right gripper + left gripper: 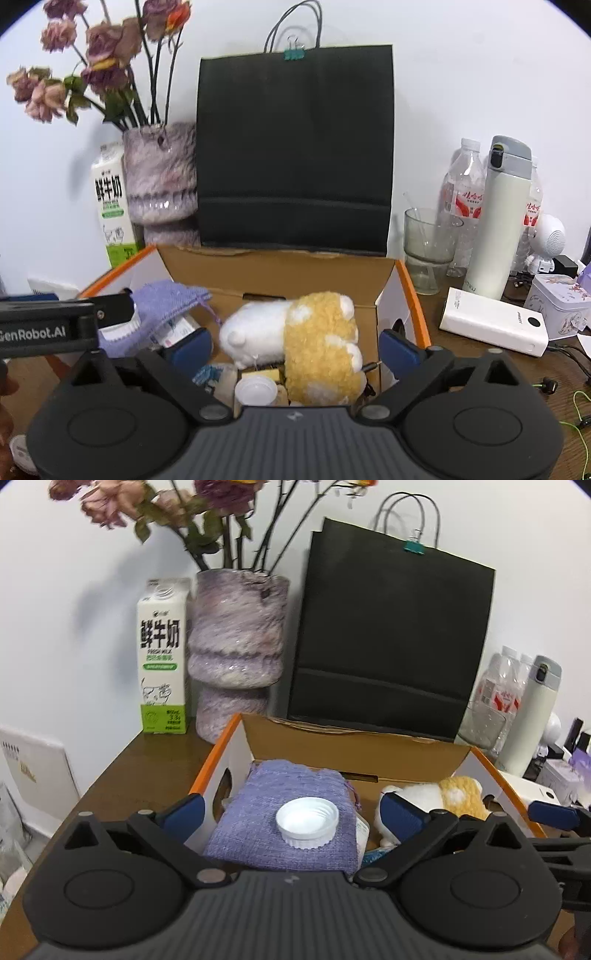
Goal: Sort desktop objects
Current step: 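Drop the white cap into the box with left tool while right tool drops its cap, then grasp the navy pouch with left tool while right tool grasps the small orange item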
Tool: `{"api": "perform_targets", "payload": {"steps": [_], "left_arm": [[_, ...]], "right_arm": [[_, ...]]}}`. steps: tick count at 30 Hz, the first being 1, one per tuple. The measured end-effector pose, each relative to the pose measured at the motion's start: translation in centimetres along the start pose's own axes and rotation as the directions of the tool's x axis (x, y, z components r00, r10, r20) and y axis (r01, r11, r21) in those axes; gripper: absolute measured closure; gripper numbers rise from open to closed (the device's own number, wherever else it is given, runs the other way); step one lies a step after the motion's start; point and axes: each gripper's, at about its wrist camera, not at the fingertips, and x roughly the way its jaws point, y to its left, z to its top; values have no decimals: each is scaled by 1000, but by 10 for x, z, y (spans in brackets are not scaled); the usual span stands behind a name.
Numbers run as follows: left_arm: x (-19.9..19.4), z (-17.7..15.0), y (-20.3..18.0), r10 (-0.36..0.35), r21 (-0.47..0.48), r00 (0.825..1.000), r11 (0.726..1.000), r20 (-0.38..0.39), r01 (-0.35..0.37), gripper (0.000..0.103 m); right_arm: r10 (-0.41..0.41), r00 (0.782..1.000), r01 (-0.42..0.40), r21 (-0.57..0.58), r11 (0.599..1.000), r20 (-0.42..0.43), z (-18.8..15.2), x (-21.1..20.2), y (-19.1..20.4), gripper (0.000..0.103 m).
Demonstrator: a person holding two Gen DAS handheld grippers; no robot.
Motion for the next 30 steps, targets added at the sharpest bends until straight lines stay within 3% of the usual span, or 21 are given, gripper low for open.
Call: {"api": "perform_targets", "payload": {"steps": [2,14,22,26,30], "left_arm": [[-1,1,1,11,-2,1000,1000,-6,-11,0],[-37,-13,-5,3,18,1000,1000,-12,-2,0],[-53,-48,-17,-25,47,993,998,-113,31,0],[-43,-74,-30,-42,48,975,997,-218,54,0],[-38,-91,-45,-13,94,966,995,-259,39,0]], "right_arm": [[1,1000,-1,5,1000,3,1,-2,-1,0],[1,999,-1,6,1000,38,-8,-39,-11,0],[-38,999,38,-35,999,10,-36,-68,-26,0],[-46,998,43,-55,998,-42,-55,-69,-29,0],[-55,995,50,-64,997,-81,-70,-67,-31,0]]}}
